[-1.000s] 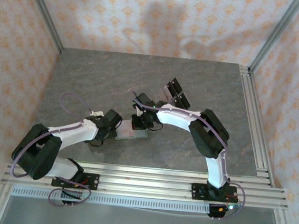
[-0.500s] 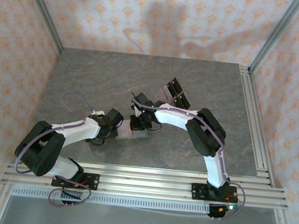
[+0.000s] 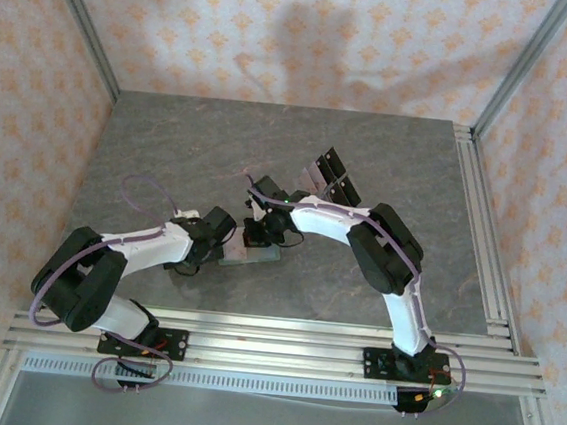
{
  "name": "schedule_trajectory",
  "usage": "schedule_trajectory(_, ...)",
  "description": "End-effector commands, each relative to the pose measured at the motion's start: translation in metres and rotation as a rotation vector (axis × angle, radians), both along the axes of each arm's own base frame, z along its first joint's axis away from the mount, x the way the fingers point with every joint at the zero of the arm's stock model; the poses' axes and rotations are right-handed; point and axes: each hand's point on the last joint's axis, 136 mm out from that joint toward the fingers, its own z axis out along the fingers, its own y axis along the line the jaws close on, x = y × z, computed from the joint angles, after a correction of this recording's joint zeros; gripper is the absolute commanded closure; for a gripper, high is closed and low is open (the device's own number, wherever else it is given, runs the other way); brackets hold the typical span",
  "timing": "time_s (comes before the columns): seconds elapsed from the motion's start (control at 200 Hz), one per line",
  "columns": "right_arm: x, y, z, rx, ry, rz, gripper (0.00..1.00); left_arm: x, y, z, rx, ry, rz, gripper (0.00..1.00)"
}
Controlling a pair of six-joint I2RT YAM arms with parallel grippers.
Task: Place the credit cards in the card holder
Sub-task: Insert the credit card into the card slot.
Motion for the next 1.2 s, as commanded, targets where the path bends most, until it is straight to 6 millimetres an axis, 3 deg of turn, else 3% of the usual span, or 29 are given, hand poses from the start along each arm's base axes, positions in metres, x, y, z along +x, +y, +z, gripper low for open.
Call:
schedule_trajectory(0.0,0.004,0.013,0.008,0.041,-0.011,0.003,1.0,-0.005,-0.004,-0.016,-0.01,0.037,0.004,0.0)
schedule_trajectory(0.295,0.012,-0.003,0.033,0.033,-0.099,-0.027,0.99,-0.003,-0.001,-0.005,0.0,0.013,0.007,0.0)
schedule_trajectory(0.751,0.018,-0.035,-0.006,-0.05,-0.055,-0.073,0.99,-0.004,0.004,-0.001,0.028,0.011,0.018,0.0)
schedule_trajectory(1.196,0.025,-0.067,-0.006,-0.131,-0.068,-0.16,1.0,0.002,0.004,0.002,0.041,-0.002,0.016,0.0)
